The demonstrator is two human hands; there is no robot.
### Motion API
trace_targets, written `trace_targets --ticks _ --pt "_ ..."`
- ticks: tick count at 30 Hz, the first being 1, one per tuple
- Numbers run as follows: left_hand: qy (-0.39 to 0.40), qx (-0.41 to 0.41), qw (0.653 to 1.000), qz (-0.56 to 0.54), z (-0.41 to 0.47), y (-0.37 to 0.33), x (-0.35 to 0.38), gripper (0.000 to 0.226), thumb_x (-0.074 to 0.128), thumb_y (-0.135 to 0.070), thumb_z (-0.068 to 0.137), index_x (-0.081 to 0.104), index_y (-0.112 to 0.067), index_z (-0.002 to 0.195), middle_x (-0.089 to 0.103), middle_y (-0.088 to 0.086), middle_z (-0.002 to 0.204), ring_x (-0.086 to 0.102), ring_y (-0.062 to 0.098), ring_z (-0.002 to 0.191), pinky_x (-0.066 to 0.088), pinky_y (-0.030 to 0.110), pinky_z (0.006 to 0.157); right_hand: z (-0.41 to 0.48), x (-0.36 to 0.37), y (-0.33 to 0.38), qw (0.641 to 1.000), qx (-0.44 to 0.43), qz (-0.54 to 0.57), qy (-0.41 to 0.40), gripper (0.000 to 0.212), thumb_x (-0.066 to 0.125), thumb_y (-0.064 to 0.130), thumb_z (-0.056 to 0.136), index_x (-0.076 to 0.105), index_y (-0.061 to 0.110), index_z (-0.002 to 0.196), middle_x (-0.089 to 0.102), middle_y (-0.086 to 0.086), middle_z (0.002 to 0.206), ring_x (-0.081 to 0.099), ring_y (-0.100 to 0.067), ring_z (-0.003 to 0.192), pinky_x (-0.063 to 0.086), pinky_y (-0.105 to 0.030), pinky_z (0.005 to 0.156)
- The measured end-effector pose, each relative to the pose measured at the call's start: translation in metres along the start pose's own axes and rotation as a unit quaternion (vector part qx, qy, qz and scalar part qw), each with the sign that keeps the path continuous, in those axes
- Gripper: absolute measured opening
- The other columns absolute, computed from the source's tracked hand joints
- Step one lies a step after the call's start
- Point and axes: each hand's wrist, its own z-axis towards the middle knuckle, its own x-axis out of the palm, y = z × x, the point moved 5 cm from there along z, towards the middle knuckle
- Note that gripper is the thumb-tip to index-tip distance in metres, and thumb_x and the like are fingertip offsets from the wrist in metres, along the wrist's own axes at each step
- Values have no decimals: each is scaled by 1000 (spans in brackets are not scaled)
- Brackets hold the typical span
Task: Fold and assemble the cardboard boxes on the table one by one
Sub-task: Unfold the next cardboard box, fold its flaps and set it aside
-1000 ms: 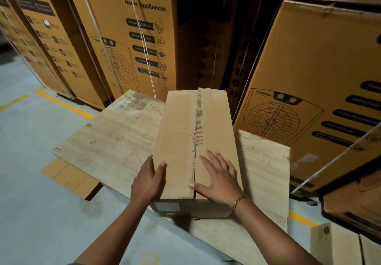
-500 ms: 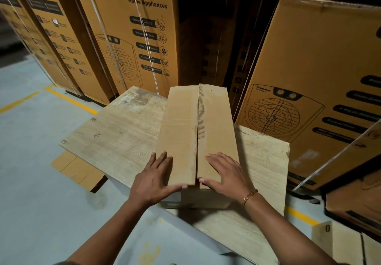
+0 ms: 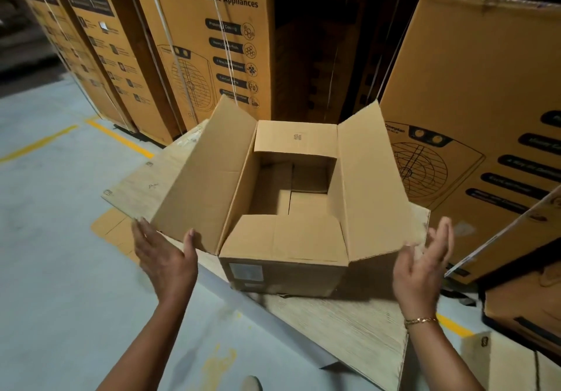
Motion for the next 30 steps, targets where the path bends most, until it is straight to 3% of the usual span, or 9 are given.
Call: trace_targets --ticks 4,8,11,14,18,21,24,27,30 --pt "25 118 976 179 8 -6 7 88 75 -22 82 30 -19 158 13 12 168 0 31 157 -4 47 121 8 -7 -33 955 3 -269 127 64 59 6 89 44 23 148 22 1 165 17 -28 152 18 -60 117" --pt "216 166 931 244 3 -8 46 48 50 -45 96 53 -16 134 45 15 152 36 39 142 35 59 111 16 17 -35 886 30 -336 319 52 44 35 100 42 26 151 23 5 165 21 -20 151 14 -48 122" --pt "305 48 942 131 -6 -17 57 77 30 -86 86 50 -16 113 60 9 119 59 30 105 52 46 80 13 39 -34 842 114 -344 400 71 20 67 98 50 21 142 40 -1 156 34 -24 144 21 -49 118" --pt "343 -31 937 63 -14 -28 66 84 42 -80 88 42 -12 138 59 10 129 63 32 108 51 45 86 -1 62 -22 824 171 -284 459 77 16 71 97 51 18 140 51 -6 145 47 -28 132 34 -44 109" --pt "355 -59 930 74 -10 -34 71 93 29 -83 83 37 -12 142 56 14 139 61 36 119 52 47 94 3 90 -10 843 208 -212 448 68 27 58 103 29 17 156 30 -8 162 34 -31 145 31 -43 115" --pt "374 -43 921 98 -7 -35 72 93 25 -81 85 35 -13 147 53 12 145 60 35 123 51 46 97 26 114 2 840 33 -308 446 67 37 48 100 15 28 160 3 4 169 2 -26 155 10 -49 123" --pt "389 -34 916 91 -6 -36 73 83 26 -72 96 30 -12 153 46 12 153 53 35 132 46 48 104 39 147 23 806 -90 -340 476 59 30 55 101 30 32 156 22 5 166 0 -24 155 -2 -52 123" --pt "403 -59 913 33 -2 -29 73 83 23 -74 97 30 -16 156 38 10 160 44 34 141 39 53 111 50 170 36 762 -73 -379 521 63 21 64 100 50 30 144 41 1 157 11 -26 153 0 -56 119" --pt "425 -121 889 -118 5 -21 70 104 19 -94 79 28 -28 159 42 5 156 43 31 142 42 54 111 78 170 48 817 48 -287 498 63 26 68 97 65 28 125 57 -5 140 40 -31 139 23 -54 114"
